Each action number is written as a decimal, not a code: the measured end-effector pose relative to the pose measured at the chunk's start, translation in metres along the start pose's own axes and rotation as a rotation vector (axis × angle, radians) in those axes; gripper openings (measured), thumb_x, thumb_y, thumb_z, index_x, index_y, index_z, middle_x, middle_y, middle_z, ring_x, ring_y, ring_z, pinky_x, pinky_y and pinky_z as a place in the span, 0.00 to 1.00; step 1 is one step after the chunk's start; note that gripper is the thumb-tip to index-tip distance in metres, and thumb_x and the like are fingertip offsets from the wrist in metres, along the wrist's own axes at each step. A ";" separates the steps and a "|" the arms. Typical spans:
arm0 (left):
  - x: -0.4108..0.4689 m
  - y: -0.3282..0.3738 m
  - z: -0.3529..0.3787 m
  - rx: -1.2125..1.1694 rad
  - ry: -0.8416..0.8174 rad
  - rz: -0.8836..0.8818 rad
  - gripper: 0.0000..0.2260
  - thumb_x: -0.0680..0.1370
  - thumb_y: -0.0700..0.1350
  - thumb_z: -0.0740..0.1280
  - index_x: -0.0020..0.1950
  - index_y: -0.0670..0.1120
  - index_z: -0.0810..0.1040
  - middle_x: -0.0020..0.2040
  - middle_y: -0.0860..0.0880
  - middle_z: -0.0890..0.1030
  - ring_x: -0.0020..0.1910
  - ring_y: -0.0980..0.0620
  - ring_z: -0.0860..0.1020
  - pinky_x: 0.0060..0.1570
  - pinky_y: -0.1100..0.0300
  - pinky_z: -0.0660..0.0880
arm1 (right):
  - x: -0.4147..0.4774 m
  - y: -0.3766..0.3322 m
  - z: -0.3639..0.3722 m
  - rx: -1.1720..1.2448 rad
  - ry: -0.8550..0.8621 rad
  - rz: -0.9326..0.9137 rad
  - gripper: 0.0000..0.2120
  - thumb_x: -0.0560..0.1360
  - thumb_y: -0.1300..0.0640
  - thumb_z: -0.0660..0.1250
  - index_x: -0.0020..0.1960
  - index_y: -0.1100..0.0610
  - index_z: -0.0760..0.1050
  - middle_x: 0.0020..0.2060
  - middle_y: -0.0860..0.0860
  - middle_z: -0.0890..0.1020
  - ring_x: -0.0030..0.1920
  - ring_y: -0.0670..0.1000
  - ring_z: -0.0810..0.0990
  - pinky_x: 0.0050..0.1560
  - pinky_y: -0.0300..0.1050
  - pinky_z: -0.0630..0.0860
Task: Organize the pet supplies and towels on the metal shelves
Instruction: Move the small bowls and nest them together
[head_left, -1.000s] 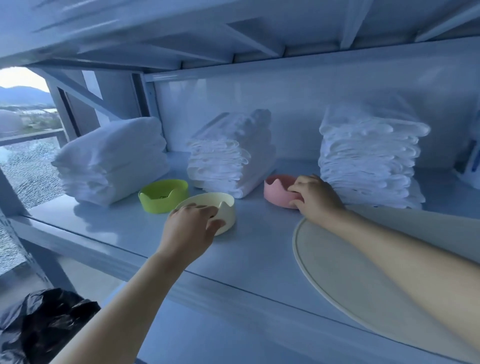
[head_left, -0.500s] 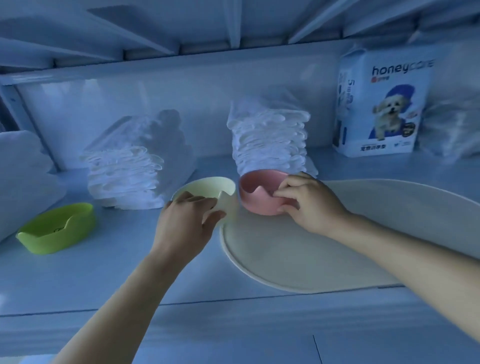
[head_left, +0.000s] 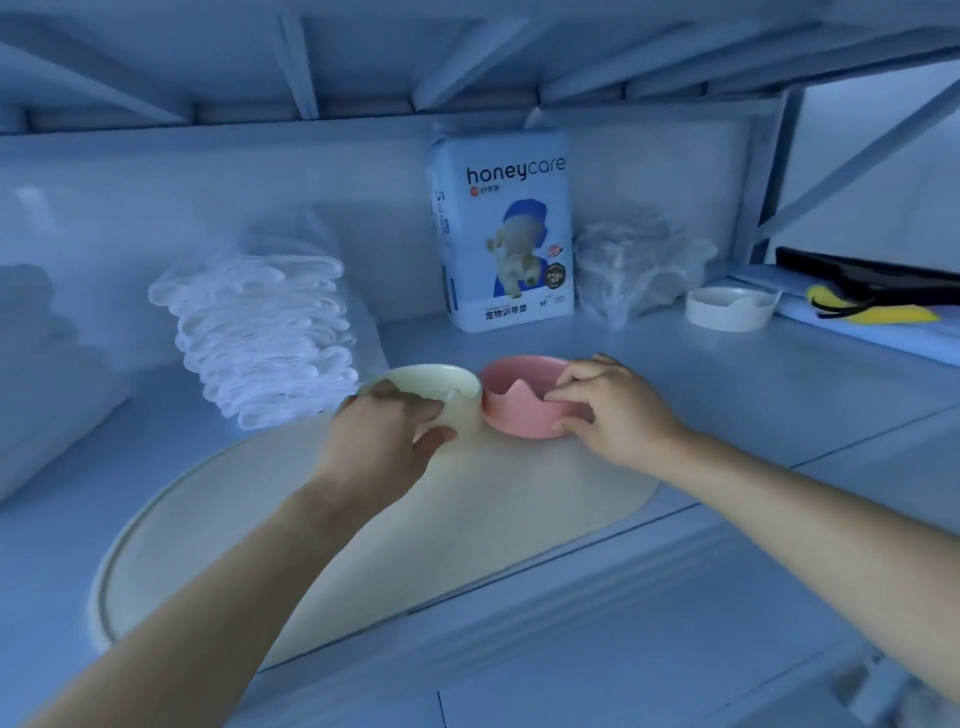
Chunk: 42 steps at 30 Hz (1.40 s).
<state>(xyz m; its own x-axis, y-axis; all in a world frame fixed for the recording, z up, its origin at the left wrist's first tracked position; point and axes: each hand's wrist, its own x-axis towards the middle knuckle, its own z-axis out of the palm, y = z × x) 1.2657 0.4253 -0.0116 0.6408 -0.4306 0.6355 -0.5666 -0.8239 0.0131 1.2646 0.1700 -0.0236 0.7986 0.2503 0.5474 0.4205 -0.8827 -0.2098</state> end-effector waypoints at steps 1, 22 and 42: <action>0.009 0.014 0.010 -0.010 0.000 0.007 0.07 0.74 0.50 0.69 0.40 0.48 0.80 0.34 0.46 0.78 0.42 0.42 0.75 0.36 0.58 0.62 | -0.005 0.017 -0.007 -0.011 -0.012 0.016 0.15 0.70 0.58 0.73 0.56 0.52 0.81 0.49 0.47 0.80 0.52 0.51 0.73 0.52 0.47 0.73; 0.159 0.174 0.142 0.025 -0.234 -0.032 0.13 0.77 0.55 0.62 0.37 0.49 0.70 0.36 0.52 0.73 0.43 0.49 0.71 0.36 0.58 0.64 | -0.014 0.245 -0.054 -0.040 -0.036 0.139 0.17 0.73 0.64 0.66 0.60 0.55 0.78 0.57 0.52 0.76 0.62 0.53 0.70 0.57 0.48 0.73; 0.243 0.159 0.155 -0.046 0.043 0.077 0.14 0.72 0.51 0.65 0.31 0.52 0.62 0.24 0.55 0.60 0.28 0.47 0.66 0.25 0.67 0.53 | 0.064 0.303 -0.078 -0.016 0.016 0.059 0.22 0.68 0.49 0.74 0.61 0.54 0.78 0.57 0.51 0.79 0.59 0.53 0.75 0.57 0.44 0.70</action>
<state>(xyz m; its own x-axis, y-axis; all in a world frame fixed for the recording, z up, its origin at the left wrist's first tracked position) 1.4116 0.1325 0.0257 0.5728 -0.4748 0.6682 -0.6367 -0.7711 -0.0022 1.4095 -0.1121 0.0115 0.8147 0.1912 0.5474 0.3656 -0.9022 -0.2290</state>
